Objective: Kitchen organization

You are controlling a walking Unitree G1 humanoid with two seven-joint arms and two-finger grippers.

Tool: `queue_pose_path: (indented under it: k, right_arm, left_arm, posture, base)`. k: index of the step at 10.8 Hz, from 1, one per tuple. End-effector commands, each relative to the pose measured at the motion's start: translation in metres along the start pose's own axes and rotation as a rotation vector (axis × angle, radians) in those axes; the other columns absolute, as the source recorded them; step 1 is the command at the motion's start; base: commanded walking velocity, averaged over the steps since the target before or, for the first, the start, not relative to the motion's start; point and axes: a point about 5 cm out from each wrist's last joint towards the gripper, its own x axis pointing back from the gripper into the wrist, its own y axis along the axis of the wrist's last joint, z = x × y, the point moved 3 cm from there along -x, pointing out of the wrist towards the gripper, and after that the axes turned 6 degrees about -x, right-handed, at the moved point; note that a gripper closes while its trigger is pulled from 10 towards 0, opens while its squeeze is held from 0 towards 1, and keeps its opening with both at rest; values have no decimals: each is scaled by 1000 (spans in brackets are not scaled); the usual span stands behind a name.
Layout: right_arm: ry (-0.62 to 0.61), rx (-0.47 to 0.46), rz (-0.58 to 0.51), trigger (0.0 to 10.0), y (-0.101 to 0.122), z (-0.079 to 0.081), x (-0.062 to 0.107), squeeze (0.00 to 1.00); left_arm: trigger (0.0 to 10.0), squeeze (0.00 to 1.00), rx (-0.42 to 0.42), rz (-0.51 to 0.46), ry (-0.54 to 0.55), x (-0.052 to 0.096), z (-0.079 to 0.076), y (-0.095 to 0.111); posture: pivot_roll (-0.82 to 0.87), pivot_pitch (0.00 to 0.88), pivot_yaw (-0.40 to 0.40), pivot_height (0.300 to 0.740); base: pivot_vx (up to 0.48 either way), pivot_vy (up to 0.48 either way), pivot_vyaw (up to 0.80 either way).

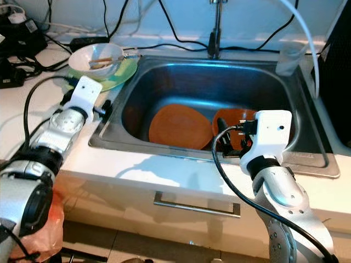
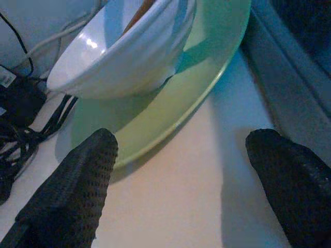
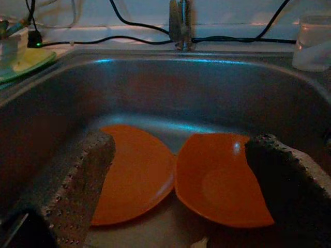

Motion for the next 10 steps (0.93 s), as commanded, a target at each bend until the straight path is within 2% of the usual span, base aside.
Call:
queue_pose_path:
  k: [1, 7, 10]
  right_arm:
    - [-11, -3, -8, 10000, 4, -1, 3, 0]
    - [-34, -9, 12, 10000, 1, -4, 15, 0]
    - [-43, -16, 27, 10000, -2, -4, 22, 0]
  left_arm:
    - [10000, 0, -37, 13, 2, -1, 4, 0]
    - [10000, 0, -98, 11, -2, -4, -1, 10]
    - [10000, 0, -86, -1, 8, -5, 0, 17]
  posture:
    - [-203, 121, 83, 740]
    - [-226, 152, 82, 740]
    - [-231, 168, 78, 740]
  base:
    - [0, 0, 0]
    - [0, 0, 0]
    - [0, 0, 0]
